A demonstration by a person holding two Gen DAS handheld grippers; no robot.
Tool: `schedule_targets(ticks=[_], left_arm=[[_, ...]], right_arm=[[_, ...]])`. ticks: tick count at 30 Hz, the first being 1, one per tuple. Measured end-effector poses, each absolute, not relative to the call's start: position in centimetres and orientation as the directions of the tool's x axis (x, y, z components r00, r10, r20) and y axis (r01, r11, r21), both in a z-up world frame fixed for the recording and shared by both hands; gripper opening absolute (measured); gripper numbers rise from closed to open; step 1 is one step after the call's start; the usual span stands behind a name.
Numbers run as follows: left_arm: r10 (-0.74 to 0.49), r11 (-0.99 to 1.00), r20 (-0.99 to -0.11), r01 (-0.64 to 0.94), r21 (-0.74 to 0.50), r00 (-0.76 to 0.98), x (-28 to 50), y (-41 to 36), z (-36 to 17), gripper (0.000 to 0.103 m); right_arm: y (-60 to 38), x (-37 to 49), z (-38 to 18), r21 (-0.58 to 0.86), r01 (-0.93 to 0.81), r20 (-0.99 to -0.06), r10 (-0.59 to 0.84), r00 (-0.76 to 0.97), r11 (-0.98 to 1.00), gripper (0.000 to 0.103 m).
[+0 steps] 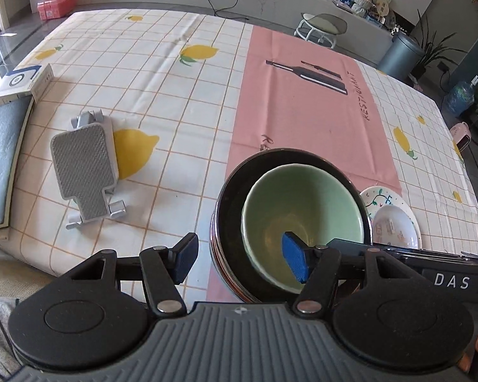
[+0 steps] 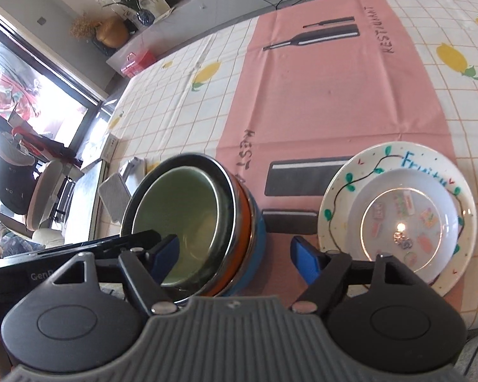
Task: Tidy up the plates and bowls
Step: 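Move both grippers to the stacked bowls and grip their rim, then lift the stacked bowls and lower them onto the dish on the Fruity plate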
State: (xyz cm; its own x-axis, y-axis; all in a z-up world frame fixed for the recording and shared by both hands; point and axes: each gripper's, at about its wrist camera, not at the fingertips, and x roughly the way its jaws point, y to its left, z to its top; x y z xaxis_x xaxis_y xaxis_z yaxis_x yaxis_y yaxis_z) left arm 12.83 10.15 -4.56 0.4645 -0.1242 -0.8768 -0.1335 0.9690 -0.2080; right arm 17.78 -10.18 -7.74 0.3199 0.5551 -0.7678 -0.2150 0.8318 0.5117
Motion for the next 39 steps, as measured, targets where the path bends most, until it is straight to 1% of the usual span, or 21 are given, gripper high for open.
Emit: schedule_targets(ticks=[3, 5, 11, 13, 16, 18, 20, 21, 22, 25, 29, 32, 39], left_arm=[[-0.138, 0.957, -0.892, -0.173, -0.231, 0.431, 13.3, 10.7, -6.0, 0.071], [-0.156, 0.943, -0.896, -0.208, -0.261, 0.416, 13.5, 11.3, -6.8, 0.071], [-0.208, 0.896, -0.881, -0.278, -0.345, 0.425, 13.5, 12.5, -8.1, 0.071], [-0.222, 0.872, -0.873, -0.311, -0.377, 0.435, 13.5, 13.0, -8.4, 0.071], [-0.275, 0.827, -0.857, -0.347, -0.442, 0.436, 13.5, 13.9, -9.1, 0.072], [-0.290, 0.806, -0.850, -0.367, -0.465, 0.440, 13.4, 14.1, -9.4, 0.075], [-0.284, 0.799, -0.847, -0.378, -0.469, 0.450, 13.4, 14.1, -9.7, 0.083], [-0.282, 0.794, -0.842, -0.381, -0.474, 0.460, 13.5, 14.1, -9.8, 0.083], [-0.285, 0.789, -0.837, -0.381, -0.481, 0.467, 13.5, 14.1, -9.9, 0.081], [-0.323, 0.777, -0.813, -0.355, -0.520, 0.484, 13.5, 14.0, -9.6, 0.058], [-0.271, 0.820, -0.823, -0.328, -0.468, 0.499, 13.2, 12.9, -9.0, 0.057], [-0.254, 0.841, -0.823, -0.305, -0.447, 0.508, 12.8, 12.4, -8.3, 0.056], [-0.291, 0.847, -0.788, -0.236, -0.476, 0.543, 12.7, 10.9, -5.3, 0.055]], right_arm=[[-9.3, 18.2, -8.8, 0.517, -0.202, -0.782, 0.555, 0.284, 0.832, 0.061], [-8.9, 18.6, -9.7, 0.526, -0.187, -0.788, 0.558, 0.259, 0.830, 0.055], [-8.6, 19.2, -11.1, 0.541, -0.147, -0.793, 0.561, 0.239, 0.828, 0.056], [-8.5, 19.7, -11.9, 0.567, -0.114, -0.789, 0.577, 0.211, 0.816, 0.056], [-8.7, 20.0, -13.2, 0.623, -0.071, -0.758, 0.624, 0.192, 0.779, 0.059], [-8.8, 20.0, -13.4, 0.637, -0.067, -0.746, 0.635, 0.201, 0.768, 0.060], [-9.1, 19.9, -13.6, 0.651, -0.047, -0.730, 0.642, 0.234, 0.758, 0.059], [-9.2, 19.8, -13.6, 0.655, -0.046, -0.723, 0.644, 0.250, 0.754, 0.059], [-9.3, 19.7, -13.7, 0.658, -0.054, -0.717, 0.646, 0.261, 0.751, 0.058], [-9.5, 19.5, -13.8, 0.665, -0.064, -0.706, 0.654, 0.272, 0.744, 0.057], [-9.5, 19.4, -13.7, 0.669, -0.061, -0.701, 0.655, 0.282, 0.741, 0.056], [-9.9, 19.1, -13.6, 0.679, -0.044, -0.695, 0.661, 0.284, 0.733, 0.056], [-11.4, 18.6, -10.5, 0.674, -0.079, -0.679, 0.659, 0.323, 0.734, 0.056]])
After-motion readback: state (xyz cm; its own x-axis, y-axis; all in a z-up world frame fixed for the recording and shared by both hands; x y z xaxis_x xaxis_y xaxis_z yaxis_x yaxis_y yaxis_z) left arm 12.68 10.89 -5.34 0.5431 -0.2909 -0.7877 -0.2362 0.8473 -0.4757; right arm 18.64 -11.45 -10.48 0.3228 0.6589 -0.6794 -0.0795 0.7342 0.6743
